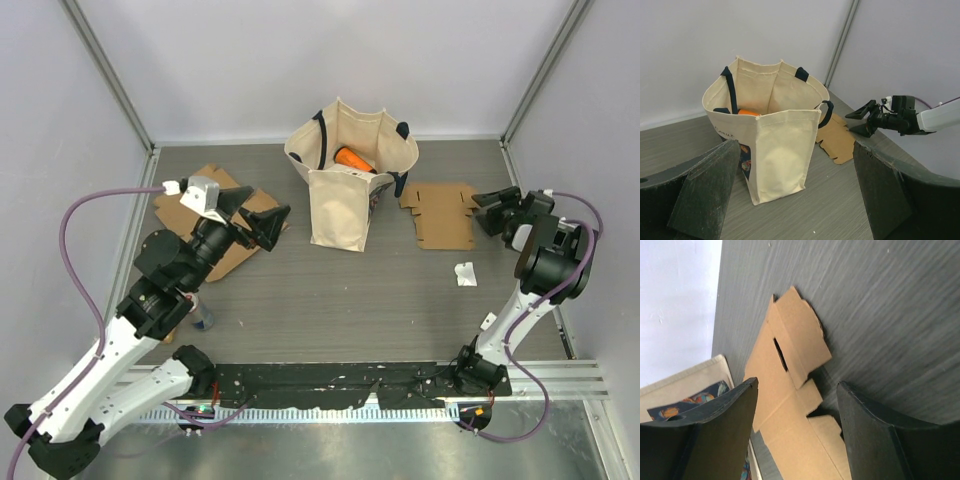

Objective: Fold the paper box

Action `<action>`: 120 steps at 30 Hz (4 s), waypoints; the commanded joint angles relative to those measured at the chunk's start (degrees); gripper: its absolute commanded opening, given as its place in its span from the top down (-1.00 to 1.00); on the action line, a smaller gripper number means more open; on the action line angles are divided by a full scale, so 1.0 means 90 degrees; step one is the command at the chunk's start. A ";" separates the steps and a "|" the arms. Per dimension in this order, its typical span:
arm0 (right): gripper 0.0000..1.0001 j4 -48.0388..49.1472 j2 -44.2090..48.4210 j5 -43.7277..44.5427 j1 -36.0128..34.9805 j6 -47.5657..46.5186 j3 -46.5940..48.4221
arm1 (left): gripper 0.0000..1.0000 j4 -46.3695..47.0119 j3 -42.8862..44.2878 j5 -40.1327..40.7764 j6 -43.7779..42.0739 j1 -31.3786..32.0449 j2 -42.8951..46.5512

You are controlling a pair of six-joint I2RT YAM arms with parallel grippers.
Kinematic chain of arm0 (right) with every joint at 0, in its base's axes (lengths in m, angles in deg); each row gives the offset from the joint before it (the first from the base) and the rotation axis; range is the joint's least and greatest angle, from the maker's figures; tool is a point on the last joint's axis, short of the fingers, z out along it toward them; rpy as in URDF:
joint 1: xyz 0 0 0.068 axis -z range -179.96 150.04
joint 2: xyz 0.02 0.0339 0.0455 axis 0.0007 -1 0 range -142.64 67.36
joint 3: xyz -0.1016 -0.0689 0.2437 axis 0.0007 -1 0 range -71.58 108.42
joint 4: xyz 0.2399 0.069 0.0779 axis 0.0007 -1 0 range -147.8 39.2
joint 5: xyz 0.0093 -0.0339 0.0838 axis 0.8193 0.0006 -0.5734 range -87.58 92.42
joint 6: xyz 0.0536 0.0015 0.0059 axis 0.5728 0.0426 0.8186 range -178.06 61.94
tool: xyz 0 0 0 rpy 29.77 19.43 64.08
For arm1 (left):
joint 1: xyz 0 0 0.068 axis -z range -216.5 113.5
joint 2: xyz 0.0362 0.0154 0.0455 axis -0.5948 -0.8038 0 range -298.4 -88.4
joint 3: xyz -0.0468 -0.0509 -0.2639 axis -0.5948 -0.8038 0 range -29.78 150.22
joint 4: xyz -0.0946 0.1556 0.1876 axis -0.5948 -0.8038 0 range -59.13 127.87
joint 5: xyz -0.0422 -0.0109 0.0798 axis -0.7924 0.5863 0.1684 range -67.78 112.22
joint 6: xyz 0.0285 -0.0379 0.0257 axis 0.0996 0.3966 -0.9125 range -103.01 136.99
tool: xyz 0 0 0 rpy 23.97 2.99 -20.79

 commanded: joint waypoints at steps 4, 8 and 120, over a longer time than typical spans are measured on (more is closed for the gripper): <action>-0.26 0.1383 -0.0607 0.0432 -0.0295 0.0864 0.0104 | -0.99 0.0136 0.0120 0.0077 -0.0154 0.0025 -0.0130; -0.07 0.1852 -0.0852 0.0589 -0.0461 0.1235 0.0123 | -0.99 0.0116 0.0130 0.0116 -0.0173 0.0025 -0.0228; -0.25 -0.4574 0.5378 -0.2750 -0.7053 -0.6059 0.0427 | 1.00 -0.5274 0.1419 -0.5264 -0.0046 -0.0151 -0.2270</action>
